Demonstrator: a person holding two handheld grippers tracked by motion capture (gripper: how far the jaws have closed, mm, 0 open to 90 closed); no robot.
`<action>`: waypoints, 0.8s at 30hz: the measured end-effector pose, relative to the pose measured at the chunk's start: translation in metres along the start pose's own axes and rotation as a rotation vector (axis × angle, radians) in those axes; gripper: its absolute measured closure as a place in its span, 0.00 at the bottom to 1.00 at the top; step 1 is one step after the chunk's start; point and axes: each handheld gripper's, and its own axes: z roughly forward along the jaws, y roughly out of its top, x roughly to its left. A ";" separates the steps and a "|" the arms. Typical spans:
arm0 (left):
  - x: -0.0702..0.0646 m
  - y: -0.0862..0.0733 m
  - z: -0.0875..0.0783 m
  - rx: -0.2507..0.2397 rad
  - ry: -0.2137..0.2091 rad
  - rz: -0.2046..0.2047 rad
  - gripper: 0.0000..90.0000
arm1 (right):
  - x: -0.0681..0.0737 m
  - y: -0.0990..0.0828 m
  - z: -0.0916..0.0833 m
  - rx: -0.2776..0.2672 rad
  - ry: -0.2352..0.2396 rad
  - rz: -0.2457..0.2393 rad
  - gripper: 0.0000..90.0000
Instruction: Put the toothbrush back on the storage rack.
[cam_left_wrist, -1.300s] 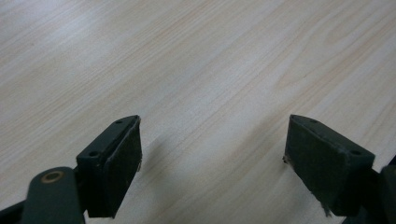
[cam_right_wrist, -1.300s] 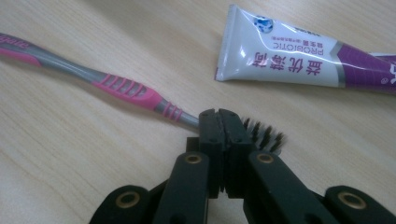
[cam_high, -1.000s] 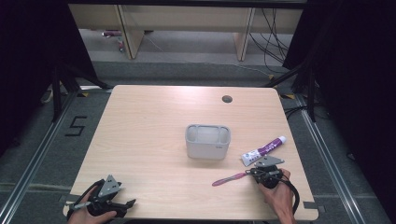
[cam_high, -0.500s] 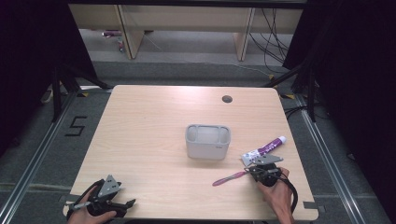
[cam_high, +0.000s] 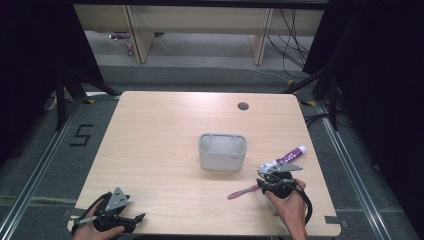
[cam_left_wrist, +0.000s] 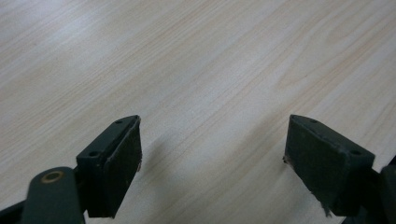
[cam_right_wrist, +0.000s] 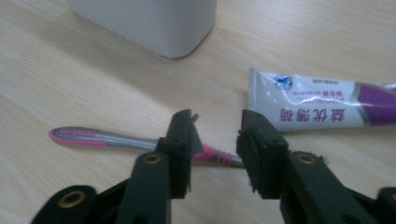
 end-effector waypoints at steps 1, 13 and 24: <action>0.000 0.000 0.000 0.001 -0.001 0.004 0.20 | 0.000 0.000 0.002 -0.019 -0.007 0.004 0.67; -0.004 0.003 0.000 -0.030 -0.009 -0.003 0.20 | 0.019 0.009 0.006 0.114 -0.048 0.273 0.45; -0.002 0.003 -0.002 -0.011 -0.017 0.032 0.20 | 0.029 0.023 0.017 0.154 -0.103 0.212 0.46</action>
